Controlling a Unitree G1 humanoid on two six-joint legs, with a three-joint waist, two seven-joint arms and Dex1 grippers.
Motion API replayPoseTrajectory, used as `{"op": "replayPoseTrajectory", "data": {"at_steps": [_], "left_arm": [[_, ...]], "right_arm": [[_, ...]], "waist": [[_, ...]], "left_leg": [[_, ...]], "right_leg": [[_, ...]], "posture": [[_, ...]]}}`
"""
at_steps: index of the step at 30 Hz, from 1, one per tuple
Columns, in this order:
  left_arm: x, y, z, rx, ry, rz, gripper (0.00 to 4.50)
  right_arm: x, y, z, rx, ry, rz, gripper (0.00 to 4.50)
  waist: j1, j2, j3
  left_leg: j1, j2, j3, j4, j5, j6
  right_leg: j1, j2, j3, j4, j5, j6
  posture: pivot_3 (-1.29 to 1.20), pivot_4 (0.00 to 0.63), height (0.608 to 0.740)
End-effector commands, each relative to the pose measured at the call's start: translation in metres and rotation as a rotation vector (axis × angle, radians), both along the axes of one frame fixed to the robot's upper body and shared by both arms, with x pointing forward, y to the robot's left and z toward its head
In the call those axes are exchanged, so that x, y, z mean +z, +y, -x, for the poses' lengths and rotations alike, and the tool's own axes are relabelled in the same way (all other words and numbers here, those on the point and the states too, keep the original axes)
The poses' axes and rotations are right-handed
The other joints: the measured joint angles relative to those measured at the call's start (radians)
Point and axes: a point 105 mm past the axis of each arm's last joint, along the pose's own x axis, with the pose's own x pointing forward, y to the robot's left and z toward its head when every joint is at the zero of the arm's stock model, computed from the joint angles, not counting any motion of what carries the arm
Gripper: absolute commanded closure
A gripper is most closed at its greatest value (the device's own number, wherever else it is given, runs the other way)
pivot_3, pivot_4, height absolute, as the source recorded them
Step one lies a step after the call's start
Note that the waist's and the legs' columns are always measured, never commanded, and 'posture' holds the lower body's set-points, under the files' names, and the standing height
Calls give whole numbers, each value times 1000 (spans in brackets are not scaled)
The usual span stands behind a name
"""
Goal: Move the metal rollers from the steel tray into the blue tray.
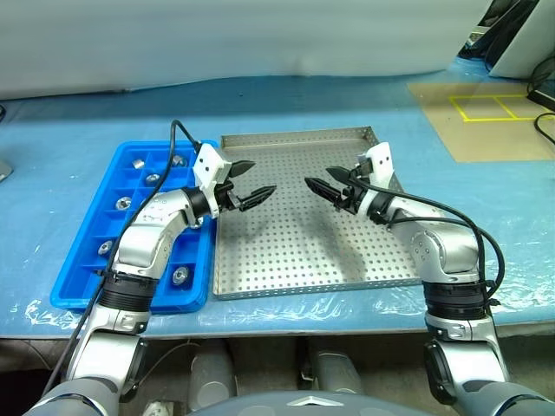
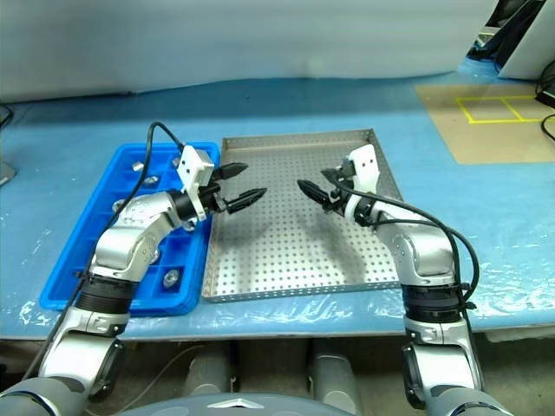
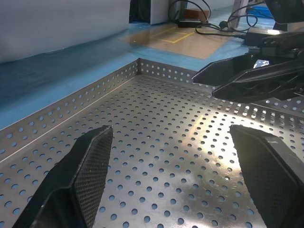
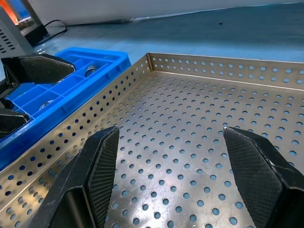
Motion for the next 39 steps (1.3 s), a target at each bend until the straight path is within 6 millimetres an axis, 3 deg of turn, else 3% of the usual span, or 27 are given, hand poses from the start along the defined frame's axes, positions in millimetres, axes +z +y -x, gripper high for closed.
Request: {"op": "replayPoseTrajectory", "data": {"at_steps": [1, 11, 29, 34, 39], "left_arm": [[3, 2, 0, 7, -43, -7, 355], [-8, 10, 5, 39, -41, -10, 355], [4, 13, 15, 57, -47, -16, 355], [6, 16, 15, 59, -45, -22, 355], [9, 8, 17, 48, -46, -18, 355]], "right_arm": [[14, 3, 4, 25, -55, -17, 866], [14, 12, 2, 57, -55, -18, 866], [12, 27, 0, 112, -47, -32, 866], [3, 28, 5, 122, -21, -27, 866], [8, 28, 2, 128, -31, -31, 866]], "waist": [[0, 0, 0], [1, 0, 0], [3, 0, 0], [4, 0, 0], [4, 0, 0]], "left_leg": [[0, 0, 0, 0, 0, 0], [0, 0, 0, 0, 0, 0], [0, 0, 0, -1, 0, 0], [0, 0, 0, -1, 0, 0], [0, 0, 0, -1, 0, 0]], "right_leg": [[0, 0, 0, 0, 0, 0], [0, 0, 0, 0, 0, 0], [0, 0, 0, -1, 0, 0], [0, 0, 0, -1, 0, 0], [0, 0, 0, -1, 0, 0]], "posture": [[-130, 150, 740], [-98, 150, 740], [-60, 150, 740], [-49, 150, 740], [-50, 150, 740]]}}
